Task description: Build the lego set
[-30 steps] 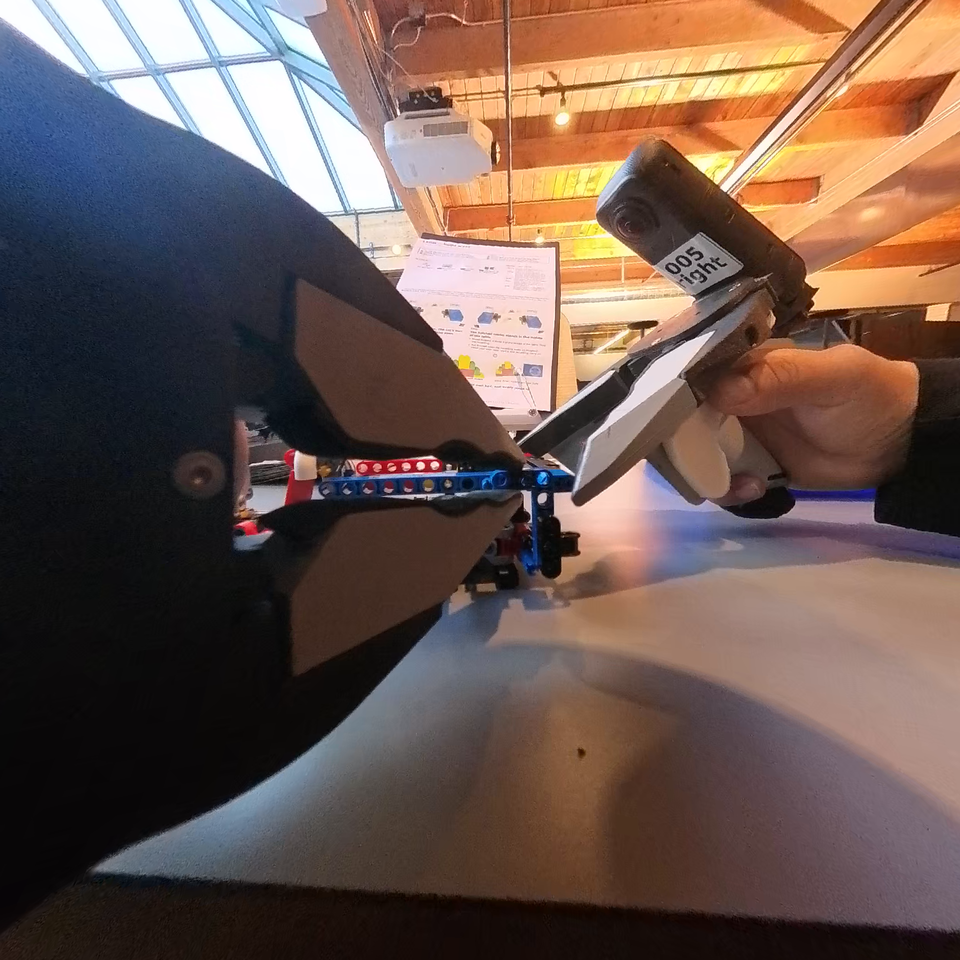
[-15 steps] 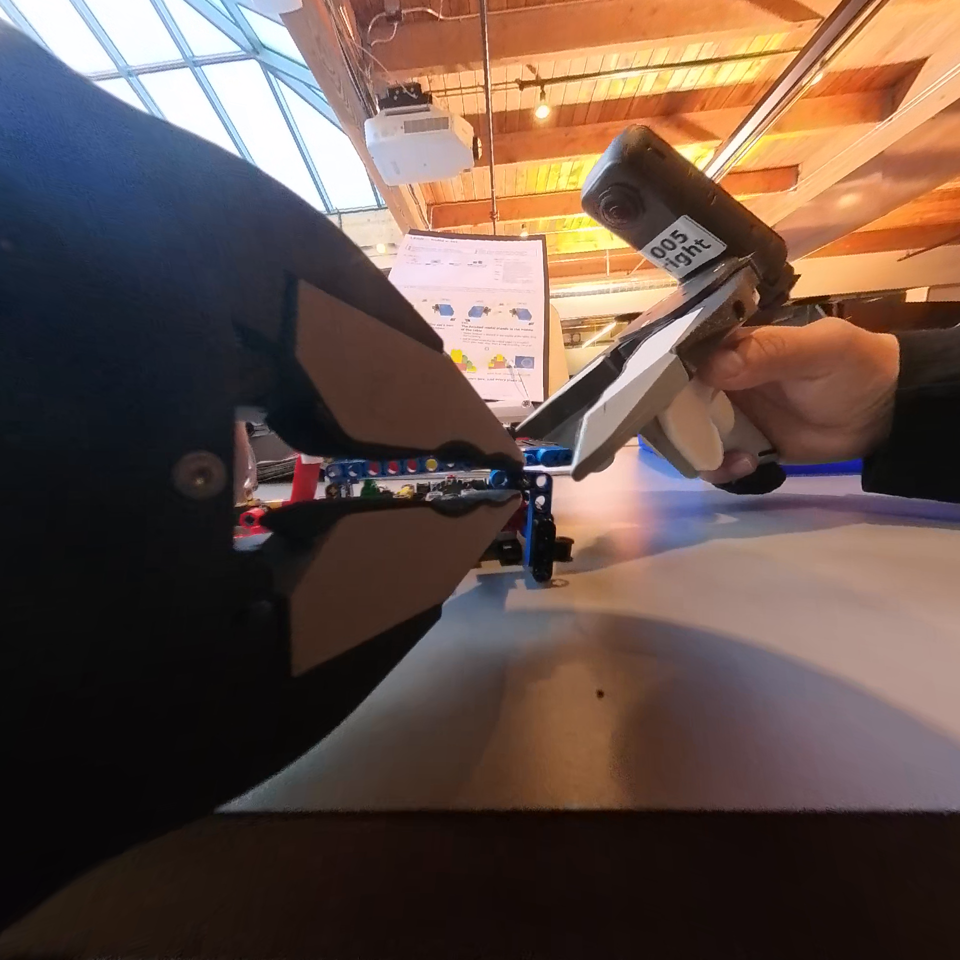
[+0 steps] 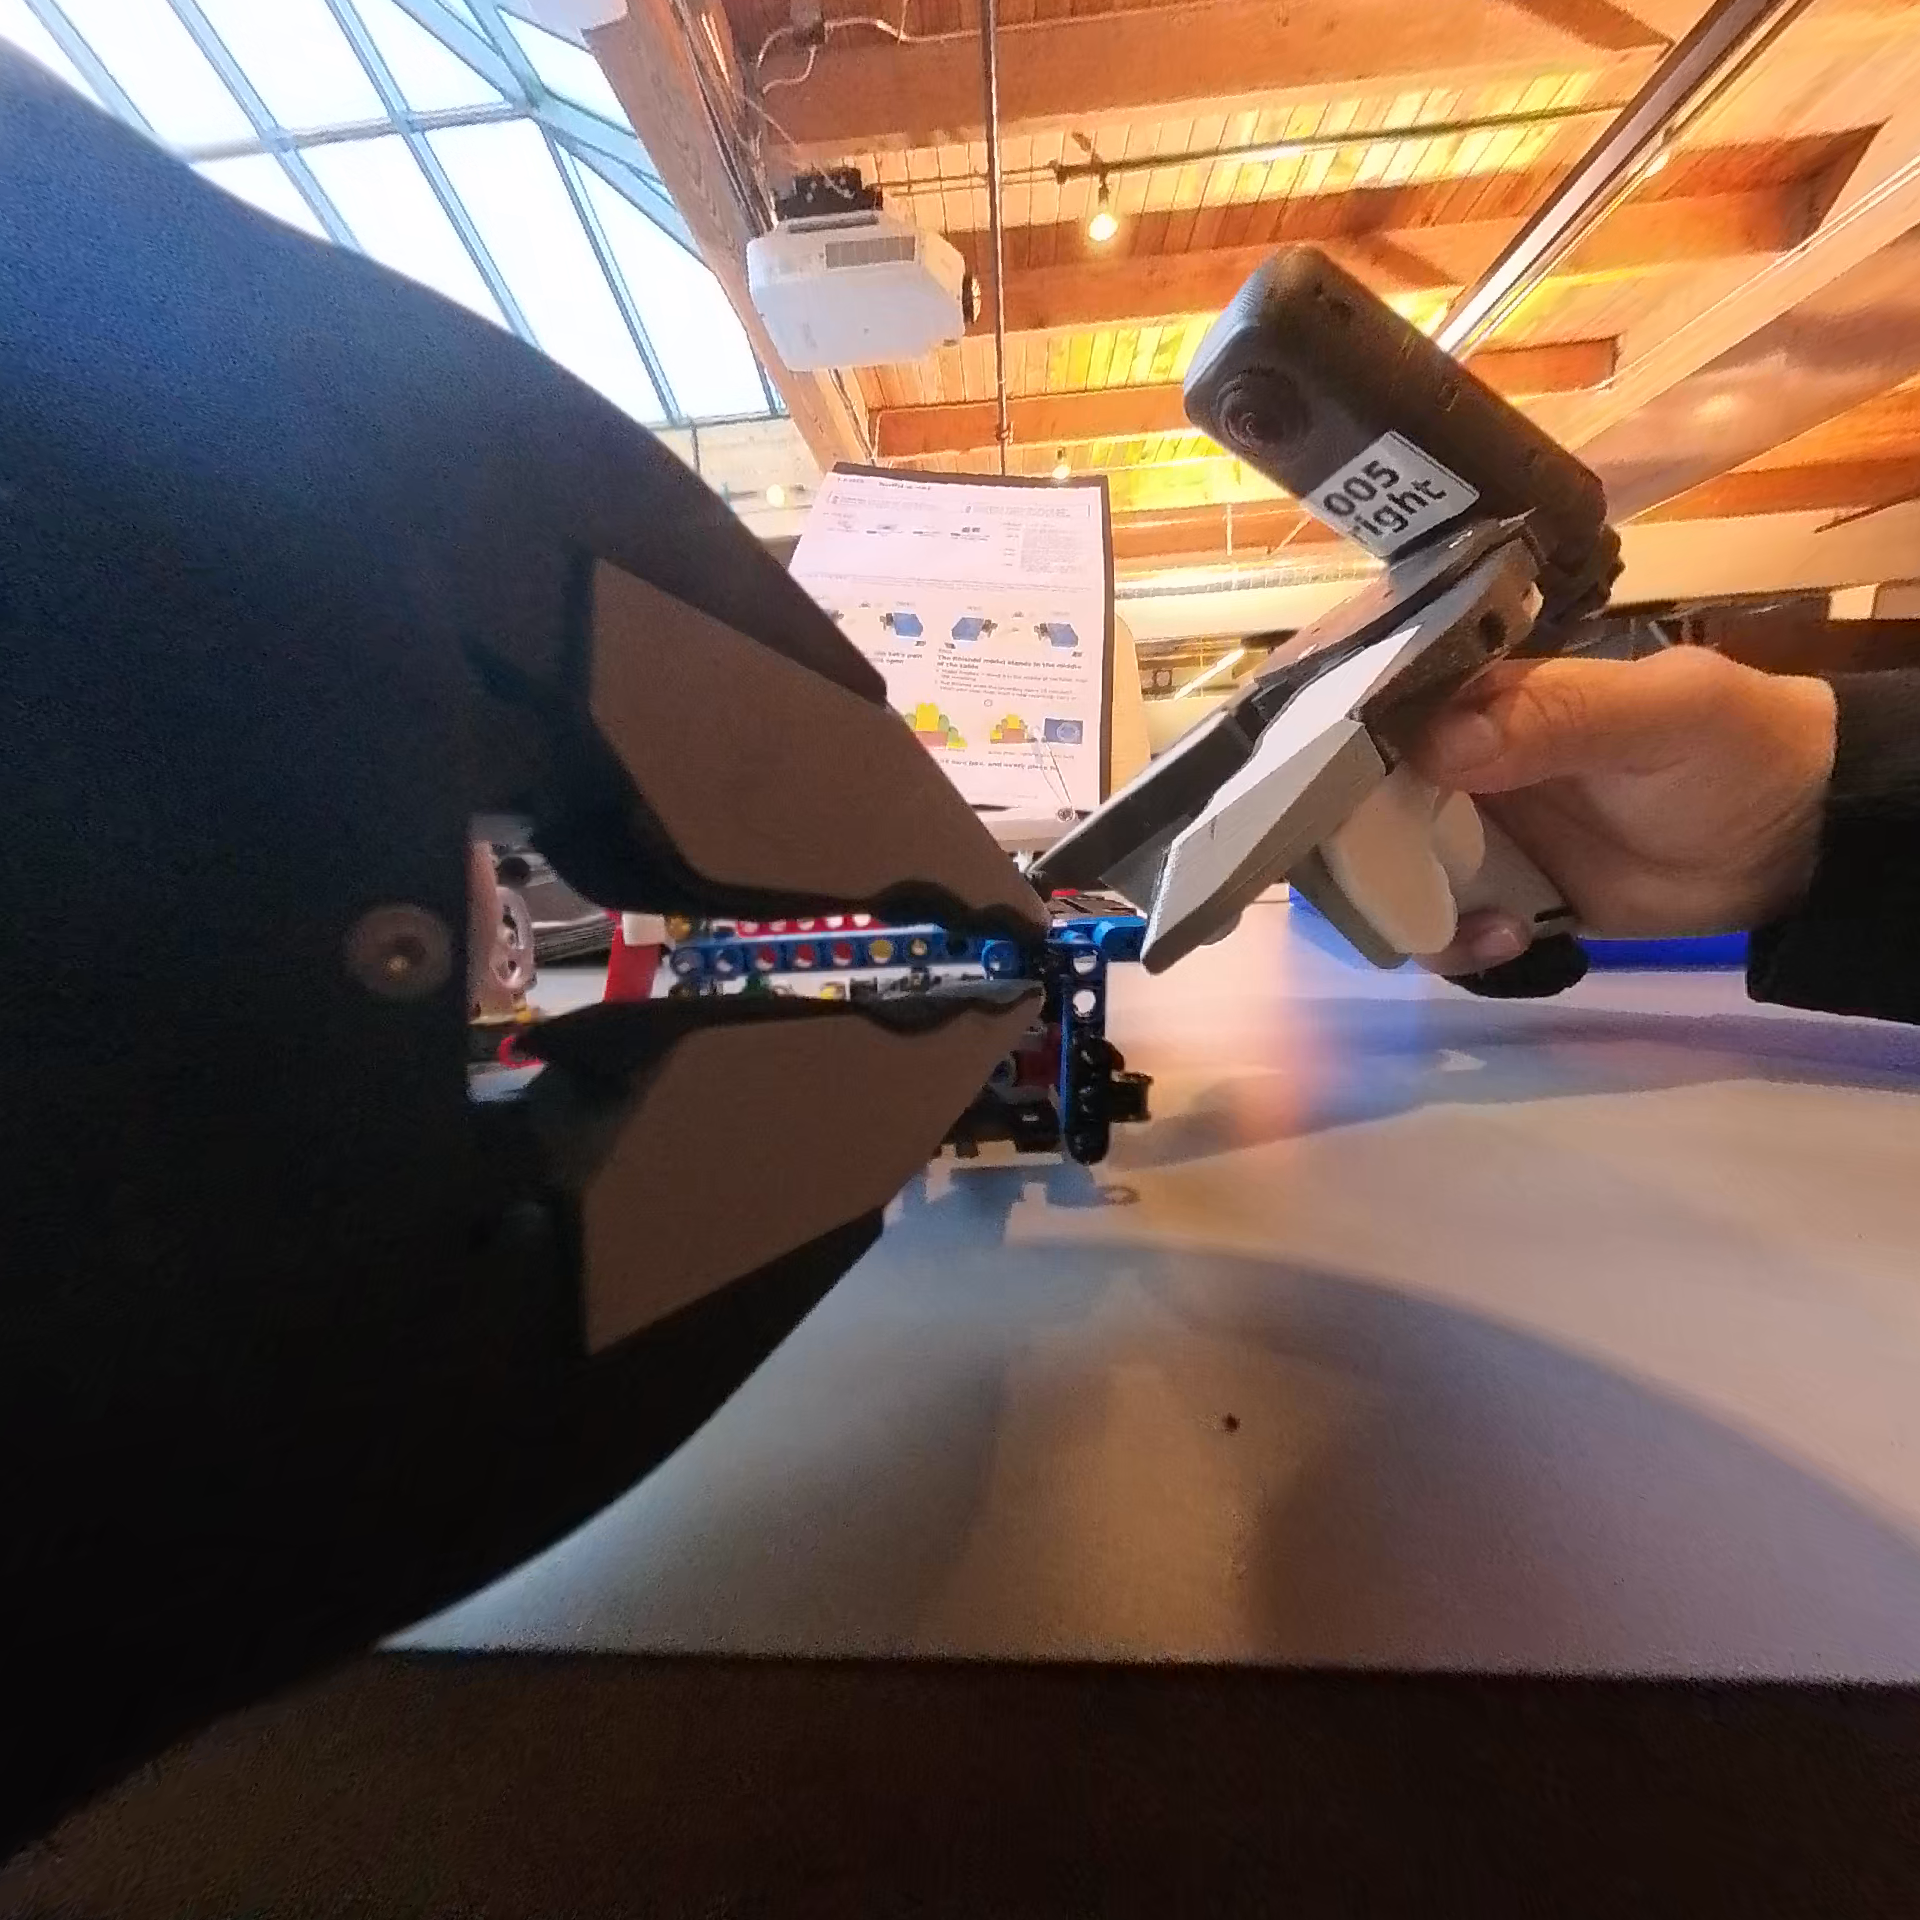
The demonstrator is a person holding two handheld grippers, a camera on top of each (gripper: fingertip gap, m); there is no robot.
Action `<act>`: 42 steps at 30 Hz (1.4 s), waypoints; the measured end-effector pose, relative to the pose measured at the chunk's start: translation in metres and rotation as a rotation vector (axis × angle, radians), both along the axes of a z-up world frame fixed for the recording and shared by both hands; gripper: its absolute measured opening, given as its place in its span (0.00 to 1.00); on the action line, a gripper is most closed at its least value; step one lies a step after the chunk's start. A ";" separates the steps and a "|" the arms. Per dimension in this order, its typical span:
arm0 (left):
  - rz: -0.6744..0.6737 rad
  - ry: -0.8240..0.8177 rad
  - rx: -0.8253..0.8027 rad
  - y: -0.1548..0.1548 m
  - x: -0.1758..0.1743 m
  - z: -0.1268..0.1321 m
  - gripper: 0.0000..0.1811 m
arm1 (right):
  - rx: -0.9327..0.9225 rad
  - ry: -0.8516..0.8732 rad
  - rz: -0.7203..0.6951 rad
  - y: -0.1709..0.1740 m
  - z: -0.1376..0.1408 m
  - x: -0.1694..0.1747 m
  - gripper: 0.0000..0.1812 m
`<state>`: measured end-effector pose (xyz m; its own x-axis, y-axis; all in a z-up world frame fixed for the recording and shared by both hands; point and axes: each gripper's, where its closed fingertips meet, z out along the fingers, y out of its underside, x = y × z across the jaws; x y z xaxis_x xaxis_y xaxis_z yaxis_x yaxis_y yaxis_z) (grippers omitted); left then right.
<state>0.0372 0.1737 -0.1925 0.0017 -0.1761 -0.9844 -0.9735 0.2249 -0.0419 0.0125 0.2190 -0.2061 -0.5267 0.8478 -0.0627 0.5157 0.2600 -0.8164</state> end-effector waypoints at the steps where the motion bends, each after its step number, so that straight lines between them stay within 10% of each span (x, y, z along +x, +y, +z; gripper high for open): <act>1: -0.003 0.002 0.001 0.000 0.001 0.001 0.02 | 0.004 0.000 0.002 -0.001 0.000 0.000 0.61; 42: 0.070 -0.045 0.008 0.015 -0.002 -0.002 0.02 | 0.064 0.017 -0.060 0.000 -0.003 -0.008 0.59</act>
<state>0.0356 0.1891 -0.1941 0.0580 -0.1661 -0.9844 -0.9839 0.1573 -0.0845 0.0049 0.2193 -0.2092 -0.4752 0.8799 0.0008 0.5180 0.2805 -0.8081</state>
